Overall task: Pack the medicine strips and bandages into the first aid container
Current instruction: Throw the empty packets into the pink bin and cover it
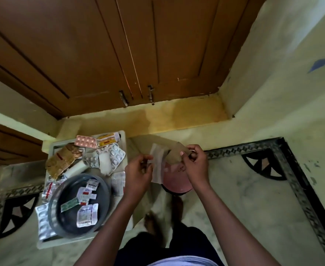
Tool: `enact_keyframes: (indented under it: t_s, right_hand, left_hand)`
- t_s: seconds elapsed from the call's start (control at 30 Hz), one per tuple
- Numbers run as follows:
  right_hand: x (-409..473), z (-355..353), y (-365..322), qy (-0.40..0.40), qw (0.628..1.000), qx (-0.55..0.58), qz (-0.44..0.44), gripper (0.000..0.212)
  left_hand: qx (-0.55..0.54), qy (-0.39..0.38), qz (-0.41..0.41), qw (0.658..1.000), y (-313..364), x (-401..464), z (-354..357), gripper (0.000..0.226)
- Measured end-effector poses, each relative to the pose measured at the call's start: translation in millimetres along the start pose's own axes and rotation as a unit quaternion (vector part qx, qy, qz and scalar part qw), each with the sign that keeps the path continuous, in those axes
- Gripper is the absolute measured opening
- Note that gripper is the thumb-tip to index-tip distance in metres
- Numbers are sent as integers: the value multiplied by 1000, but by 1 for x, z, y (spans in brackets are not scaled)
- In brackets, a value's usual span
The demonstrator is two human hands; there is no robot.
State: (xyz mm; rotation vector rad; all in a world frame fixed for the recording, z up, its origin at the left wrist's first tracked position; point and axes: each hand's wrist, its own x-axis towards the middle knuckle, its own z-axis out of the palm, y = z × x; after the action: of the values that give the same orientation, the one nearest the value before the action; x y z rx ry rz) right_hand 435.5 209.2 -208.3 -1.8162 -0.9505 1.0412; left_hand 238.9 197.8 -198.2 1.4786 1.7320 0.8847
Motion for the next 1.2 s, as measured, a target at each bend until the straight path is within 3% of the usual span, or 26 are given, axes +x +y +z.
enact_keyframes:
  t_s: [0.33, 0.6, 0.77, 0.97, 1.1, 1.2]
  right_hand:
    - [-3, 1, 4, 45, 999, 11, 17, 14]
    - [0, -1, 51, 76, 992, -3, 97, 19]
    - [19, 10, 119, 65, 988, -57, 131, 34]
    - [59, 44, 243, 46, 975, -104, 192, 16]
    - [88, 73, 339, 65, 957, -76, 272, 13]
    - [123, 99, 407, 46, 956, -73, 279, 14]
  left_hand:
    - [0, -21, -27, 999, -21, -2, 8, 20]
    - [-6, -87, -137, 987, -49, -8, 54, 24]
    - [8, -162, -235, 958, -104, 0, 115, 30]
    - [52, -186, -313, 930, -193, 15, 191, 33]
    - [58, -180, -355, 916, -266, 26, 242, 35]
    - [47, -165, -349, 921, -315, 39, 291, 33]
